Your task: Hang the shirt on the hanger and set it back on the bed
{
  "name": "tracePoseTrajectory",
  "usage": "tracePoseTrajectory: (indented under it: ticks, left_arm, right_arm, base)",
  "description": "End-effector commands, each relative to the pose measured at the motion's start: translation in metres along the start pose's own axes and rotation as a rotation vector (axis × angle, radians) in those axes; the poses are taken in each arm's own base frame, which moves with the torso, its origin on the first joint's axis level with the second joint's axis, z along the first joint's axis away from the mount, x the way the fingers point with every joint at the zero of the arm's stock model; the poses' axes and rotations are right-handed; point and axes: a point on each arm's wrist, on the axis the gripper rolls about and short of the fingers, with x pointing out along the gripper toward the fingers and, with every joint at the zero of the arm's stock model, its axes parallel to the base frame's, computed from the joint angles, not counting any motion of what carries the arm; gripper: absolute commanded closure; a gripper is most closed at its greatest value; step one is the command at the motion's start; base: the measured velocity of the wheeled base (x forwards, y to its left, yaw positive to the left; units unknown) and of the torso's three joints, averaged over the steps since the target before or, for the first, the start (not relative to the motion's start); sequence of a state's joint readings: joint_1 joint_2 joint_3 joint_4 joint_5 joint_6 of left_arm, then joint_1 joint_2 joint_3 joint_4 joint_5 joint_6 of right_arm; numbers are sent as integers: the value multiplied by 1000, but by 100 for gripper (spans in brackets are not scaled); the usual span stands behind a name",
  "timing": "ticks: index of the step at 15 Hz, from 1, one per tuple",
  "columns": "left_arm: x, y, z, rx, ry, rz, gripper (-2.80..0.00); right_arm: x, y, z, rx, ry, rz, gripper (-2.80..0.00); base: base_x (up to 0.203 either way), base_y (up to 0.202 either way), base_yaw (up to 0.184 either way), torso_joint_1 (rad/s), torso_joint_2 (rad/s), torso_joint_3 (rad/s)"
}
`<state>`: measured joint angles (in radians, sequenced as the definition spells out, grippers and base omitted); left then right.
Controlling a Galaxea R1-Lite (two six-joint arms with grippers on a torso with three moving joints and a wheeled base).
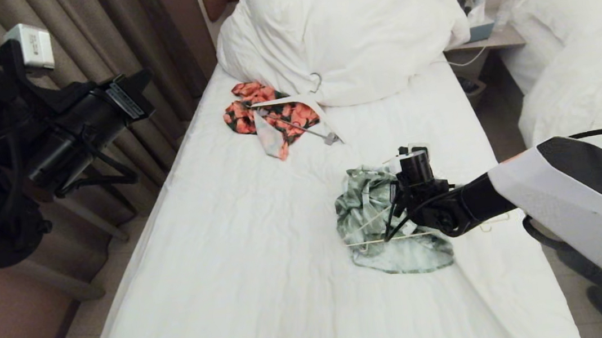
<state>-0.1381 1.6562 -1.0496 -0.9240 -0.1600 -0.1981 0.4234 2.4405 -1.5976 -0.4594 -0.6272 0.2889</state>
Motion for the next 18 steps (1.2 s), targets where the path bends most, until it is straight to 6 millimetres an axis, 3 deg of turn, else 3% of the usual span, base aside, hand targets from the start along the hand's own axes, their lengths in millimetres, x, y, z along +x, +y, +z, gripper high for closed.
tracePoseTrajectory:
  ticks: [1,6,9,10,13,16,18]
  left_arm:
    - [-1,-1,2,0,-10,-3,0]
    - [-6,-4,12,4,-34,-9,0]
    - [-16,-12,20,-4,-21,-25,0]
    - [-16,-16,17,-9,-13,-36,0]
    - [-29,-32,24,-4,-23,-73,0]
    - [-45,-34,32,47,-43,-67,0]
    - [-63,-34,31,52,-30,-56,0]
  right_arm:
    - [9,0,-7,-6,4,-13,-280]
    - [0,-8,-4,-42,12,-48,-280]
    - [-22,-20,-2,-68,42,-58,-280]
    - [-28,-24,1,-72,46,-59,0]
    - [-47,-28,11,-73,41,-48,0]
    - [-91,-37,38,-56,5,-13,0]
    - [-123,-53,51,-67,-10,3,0]
  base:
    - [0,0,0,0,0,0]
    - [0,0,0,0,0,0]
    - [0,0,0,0,0,0]
    - [0,0,0,0,0,0]
    - [0,0,0,0,0,0]
    - [0,0,0,0,0,0]
    - [0,0,0,0,0,0]
